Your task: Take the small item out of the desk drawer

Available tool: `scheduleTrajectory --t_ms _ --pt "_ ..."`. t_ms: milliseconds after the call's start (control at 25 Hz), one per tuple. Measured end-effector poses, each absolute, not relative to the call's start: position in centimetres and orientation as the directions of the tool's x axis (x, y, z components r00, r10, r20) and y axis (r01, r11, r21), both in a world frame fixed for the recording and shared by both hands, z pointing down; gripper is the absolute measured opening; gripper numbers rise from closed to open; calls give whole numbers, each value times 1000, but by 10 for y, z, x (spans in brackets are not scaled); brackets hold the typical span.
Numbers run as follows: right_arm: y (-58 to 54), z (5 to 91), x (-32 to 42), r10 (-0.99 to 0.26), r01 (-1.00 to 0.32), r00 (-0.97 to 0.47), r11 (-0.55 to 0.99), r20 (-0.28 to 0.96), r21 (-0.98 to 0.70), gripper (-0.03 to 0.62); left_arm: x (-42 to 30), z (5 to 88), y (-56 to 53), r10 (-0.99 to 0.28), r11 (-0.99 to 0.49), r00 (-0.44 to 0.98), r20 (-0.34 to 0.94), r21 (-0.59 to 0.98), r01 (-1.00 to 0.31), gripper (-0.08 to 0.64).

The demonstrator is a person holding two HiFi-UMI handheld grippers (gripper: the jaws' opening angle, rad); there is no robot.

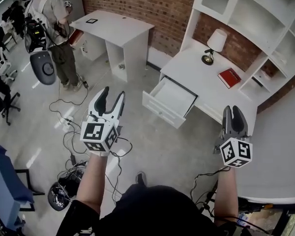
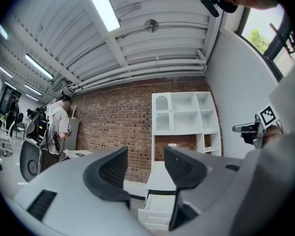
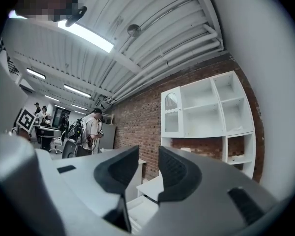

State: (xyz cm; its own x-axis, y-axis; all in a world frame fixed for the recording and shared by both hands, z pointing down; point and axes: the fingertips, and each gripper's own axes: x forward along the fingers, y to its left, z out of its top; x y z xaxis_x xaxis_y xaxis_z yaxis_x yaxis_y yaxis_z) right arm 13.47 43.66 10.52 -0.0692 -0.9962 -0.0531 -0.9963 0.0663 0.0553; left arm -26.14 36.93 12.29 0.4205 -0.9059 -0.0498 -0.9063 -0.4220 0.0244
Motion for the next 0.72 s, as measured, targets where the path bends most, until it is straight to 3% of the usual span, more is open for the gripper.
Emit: scheduleTrajectory --t_ms 360,720 --pt "407 107 113 -998 -996 -47 44 -37 78 120 -281 141 329 -892 -452 450 -47 73 -889 216" --pt "353 142 147 -999 -999 -48 48 -10 17 115 -245 162 281 -892 -450 451 15 52 -892 216"
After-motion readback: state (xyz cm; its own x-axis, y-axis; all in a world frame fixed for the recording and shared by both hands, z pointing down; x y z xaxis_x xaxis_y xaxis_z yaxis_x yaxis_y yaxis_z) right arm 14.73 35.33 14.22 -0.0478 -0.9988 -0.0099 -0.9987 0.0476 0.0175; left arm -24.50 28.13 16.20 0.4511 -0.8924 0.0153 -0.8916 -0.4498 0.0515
